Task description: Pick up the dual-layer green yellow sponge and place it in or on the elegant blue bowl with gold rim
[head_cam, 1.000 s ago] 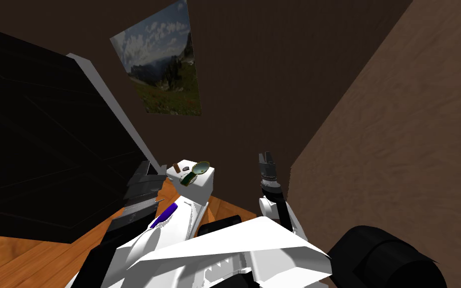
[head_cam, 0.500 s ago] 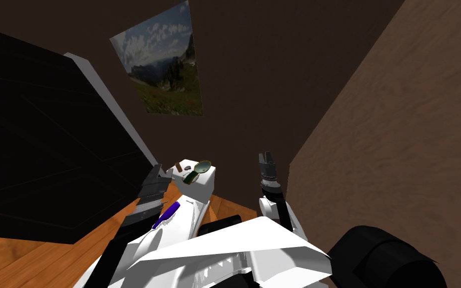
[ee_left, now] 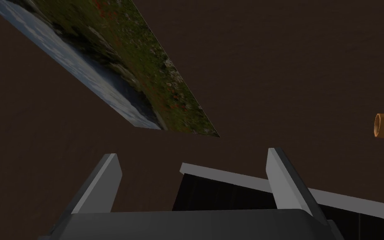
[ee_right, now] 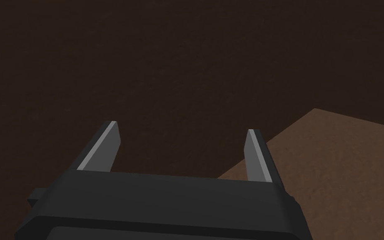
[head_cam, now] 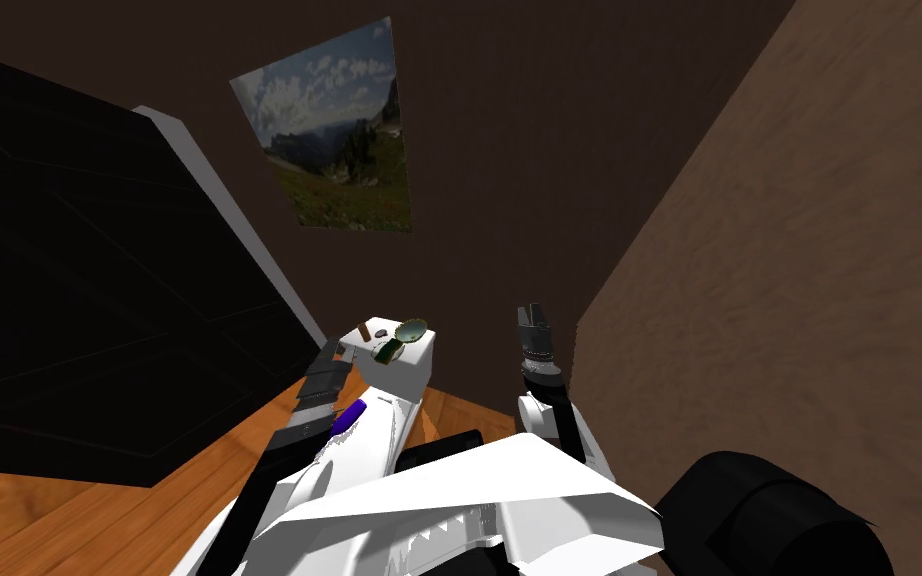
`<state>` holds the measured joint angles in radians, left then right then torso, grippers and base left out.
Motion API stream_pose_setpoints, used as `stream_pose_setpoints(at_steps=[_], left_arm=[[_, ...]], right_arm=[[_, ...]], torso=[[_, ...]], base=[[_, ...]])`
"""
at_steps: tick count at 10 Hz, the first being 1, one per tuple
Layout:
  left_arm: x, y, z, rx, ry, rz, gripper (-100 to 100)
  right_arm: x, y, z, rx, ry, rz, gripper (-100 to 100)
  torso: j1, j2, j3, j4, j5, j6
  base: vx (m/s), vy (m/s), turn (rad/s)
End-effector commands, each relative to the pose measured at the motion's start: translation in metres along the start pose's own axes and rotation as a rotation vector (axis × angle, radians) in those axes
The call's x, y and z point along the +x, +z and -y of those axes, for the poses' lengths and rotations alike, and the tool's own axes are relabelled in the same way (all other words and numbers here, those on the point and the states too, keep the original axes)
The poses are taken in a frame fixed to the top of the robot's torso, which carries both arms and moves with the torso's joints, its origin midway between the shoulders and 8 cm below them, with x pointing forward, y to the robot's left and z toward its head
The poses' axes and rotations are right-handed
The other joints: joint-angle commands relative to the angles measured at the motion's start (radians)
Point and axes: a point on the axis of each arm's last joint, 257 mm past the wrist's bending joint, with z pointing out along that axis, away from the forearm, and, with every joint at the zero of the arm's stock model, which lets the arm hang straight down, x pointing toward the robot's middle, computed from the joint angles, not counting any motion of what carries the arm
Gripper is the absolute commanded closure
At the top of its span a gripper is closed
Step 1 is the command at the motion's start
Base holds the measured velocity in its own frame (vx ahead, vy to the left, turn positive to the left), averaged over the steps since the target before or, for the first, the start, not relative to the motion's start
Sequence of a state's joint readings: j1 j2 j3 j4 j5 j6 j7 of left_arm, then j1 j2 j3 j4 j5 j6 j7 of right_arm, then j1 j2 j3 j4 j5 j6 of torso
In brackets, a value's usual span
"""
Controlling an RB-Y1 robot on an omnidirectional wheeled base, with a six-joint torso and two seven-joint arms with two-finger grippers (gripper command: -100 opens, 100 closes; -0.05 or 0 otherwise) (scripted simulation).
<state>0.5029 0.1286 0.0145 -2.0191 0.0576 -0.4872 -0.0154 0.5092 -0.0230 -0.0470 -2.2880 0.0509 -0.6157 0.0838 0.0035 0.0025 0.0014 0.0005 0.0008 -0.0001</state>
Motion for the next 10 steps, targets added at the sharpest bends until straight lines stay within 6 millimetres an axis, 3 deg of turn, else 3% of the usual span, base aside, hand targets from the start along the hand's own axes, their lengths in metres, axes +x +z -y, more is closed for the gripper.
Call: stream_pose_setpoints(at_steps=[1,8,10], left_arm=[[0.006,-0.003,-0.016,-0.021,0.01,-0.014,-100],[0.033,-0.032,-0.085,-0.133,0.045,-0.079,-100],[0.033,-0.034,-0.089,-0.14,0.045,-0.079,-100]], right_arm=[[0.0,0.0,0.0,0.0,0.0,0.0,0],[0.0,0.0,0.0,0.0,0.0,0.0,0],[0.0,0.0,0.0,0.0,0.0,0.0,0]], torso=[[0.0,0.0,0.0,0.0,0.0,0.0],[-0.002,-0.001,0.0,0.0,0.0,0.0],[-0.002,-0.002,-0.001,0.0,-0.001,0.0]], base=[[-0.053,0.069,-0.03],[-0.036,0.037,-0.077],[-0.007,0.006,-0.022]])
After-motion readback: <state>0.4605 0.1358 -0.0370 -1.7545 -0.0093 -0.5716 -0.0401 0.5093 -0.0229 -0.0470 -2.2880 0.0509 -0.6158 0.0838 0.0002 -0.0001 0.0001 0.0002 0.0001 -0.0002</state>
